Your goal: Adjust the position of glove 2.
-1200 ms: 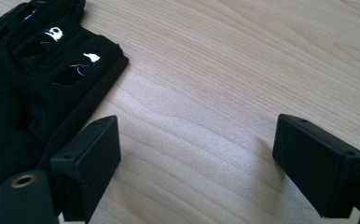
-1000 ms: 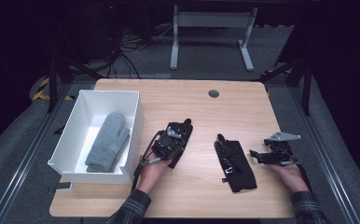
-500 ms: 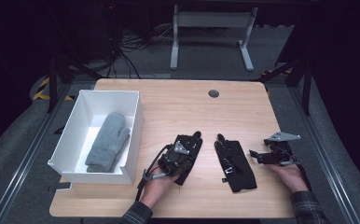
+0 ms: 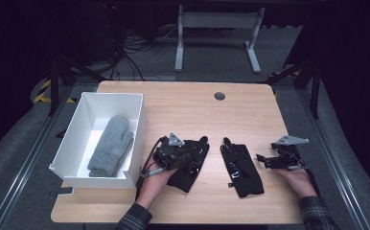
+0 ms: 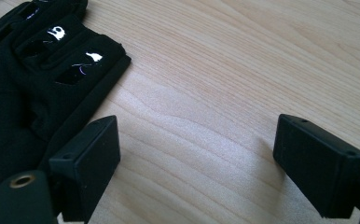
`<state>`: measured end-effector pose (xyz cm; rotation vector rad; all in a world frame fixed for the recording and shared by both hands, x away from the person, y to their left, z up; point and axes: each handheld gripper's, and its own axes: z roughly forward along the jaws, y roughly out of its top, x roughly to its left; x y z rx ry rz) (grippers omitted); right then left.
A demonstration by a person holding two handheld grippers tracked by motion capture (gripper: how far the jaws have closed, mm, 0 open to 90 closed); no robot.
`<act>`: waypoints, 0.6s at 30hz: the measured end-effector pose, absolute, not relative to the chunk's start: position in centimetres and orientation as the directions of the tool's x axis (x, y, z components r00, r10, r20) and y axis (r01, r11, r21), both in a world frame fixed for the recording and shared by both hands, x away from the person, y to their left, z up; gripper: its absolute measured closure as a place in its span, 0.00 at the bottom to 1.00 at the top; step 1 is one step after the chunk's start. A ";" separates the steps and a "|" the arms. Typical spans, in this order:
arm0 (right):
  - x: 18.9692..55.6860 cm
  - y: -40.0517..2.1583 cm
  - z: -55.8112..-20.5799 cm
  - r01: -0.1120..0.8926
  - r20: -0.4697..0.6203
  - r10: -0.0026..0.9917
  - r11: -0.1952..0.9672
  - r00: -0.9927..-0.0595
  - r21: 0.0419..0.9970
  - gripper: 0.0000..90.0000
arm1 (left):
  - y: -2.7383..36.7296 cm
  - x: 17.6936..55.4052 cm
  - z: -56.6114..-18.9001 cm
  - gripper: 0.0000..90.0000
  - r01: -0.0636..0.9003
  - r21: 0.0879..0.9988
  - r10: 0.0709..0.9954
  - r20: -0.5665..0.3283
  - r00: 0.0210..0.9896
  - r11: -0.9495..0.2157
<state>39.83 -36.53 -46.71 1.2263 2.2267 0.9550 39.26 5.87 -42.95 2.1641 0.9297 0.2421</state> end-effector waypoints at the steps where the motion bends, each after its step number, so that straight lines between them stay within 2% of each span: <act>1: 39.8 -36.5 -46.7 0.562 -0.035 0.853 0.374 -0.521 0.738 0.17 | 6.0 39.5 -43.1 0.81 0.556 0.704 0.701 -0.115 0.704 -0.442; 11: 39.8 -36.5 -46.7 0.562 -0.035 0.853 0.374 -0.521 0.738 0.17 | 6.4 41.0 -45.3 0.79 0.608 0.649 0.757 -0.075 0.649 -0.457; 18: 39.8 -36.5 -46.7 0.562 -0.035 0.852 0.374 -0.522 0.738 0.17 | 6.3 41.1 -45.7 0.79 0.610 0.641 0.747 -0.085 0.659 -0.466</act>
